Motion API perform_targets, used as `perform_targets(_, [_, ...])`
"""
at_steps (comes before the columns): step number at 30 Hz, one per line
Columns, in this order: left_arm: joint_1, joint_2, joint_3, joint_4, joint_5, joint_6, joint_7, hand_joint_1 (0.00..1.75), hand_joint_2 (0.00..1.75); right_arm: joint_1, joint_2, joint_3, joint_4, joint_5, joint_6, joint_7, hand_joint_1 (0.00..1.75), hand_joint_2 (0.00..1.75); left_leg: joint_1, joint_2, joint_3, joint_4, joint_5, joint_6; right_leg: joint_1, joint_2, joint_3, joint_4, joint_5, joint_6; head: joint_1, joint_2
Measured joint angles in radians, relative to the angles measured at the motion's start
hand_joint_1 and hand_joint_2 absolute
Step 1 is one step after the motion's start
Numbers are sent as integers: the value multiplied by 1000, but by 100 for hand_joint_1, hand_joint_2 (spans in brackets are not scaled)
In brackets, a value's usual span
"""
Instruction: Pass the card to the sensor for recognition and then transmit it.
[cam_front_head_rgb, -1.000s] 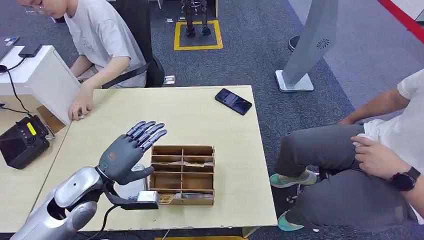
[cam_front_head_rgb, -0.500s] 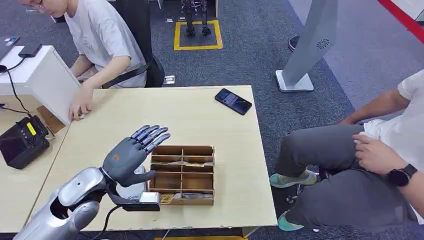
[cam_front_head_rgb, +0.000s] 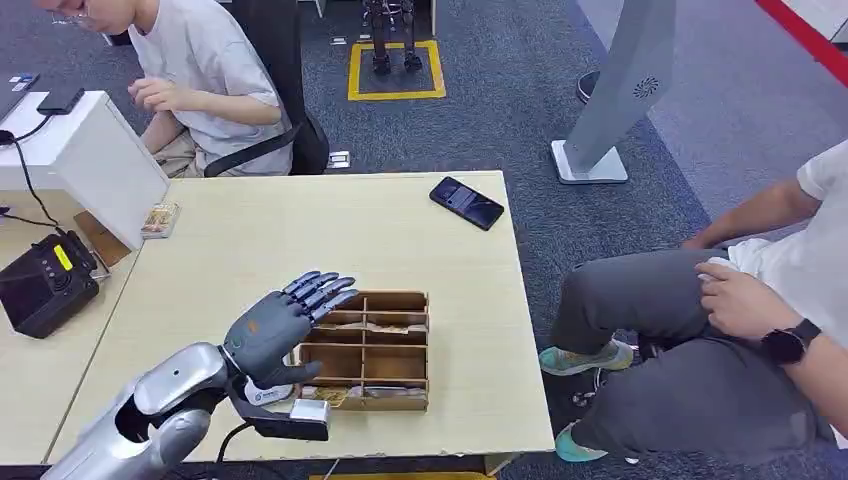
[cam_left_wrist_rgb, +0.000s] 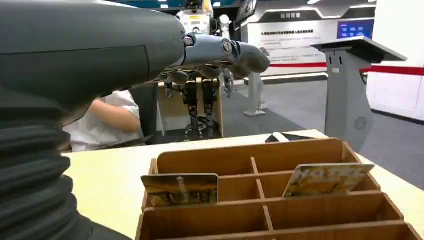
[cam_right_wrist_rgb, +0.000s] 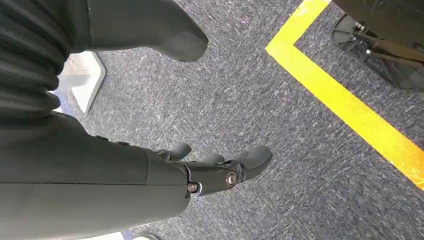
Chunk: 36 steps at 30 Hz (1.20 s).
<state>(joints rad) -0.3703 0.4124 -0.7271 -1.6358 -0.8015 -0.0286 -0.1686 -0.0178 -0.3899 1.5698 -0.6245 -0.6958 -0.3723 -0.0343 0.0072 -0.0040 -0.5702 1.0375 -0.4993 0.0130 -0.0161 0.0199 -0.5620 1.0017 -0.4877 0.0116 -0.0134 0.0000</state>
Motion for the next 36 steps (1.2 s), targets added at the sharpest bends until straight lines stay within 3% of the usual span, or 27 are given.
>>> perform_targets(15, [-7,-32,-27,9,10,-26,5,0,175,-8,21,0,26,1,12,-13,0,175,0,0,0,0,0,0,0,0,0,0,0,0,0,0])
perform_targets(26, [-43,-69,-31,38,21,-16,72,0,175,-10,35,0,59,3,21,-31,0,175,0,0,0,0,0,0,0,0,0,0,0,0,0,0])
perform_targets(36, [-70,-98,-22,81,28,-20,98,0,175,-15,57,0,95,9,27,-43,0,175,0,0,0,0,0,0,0,0,0,0,0,0,0,0])
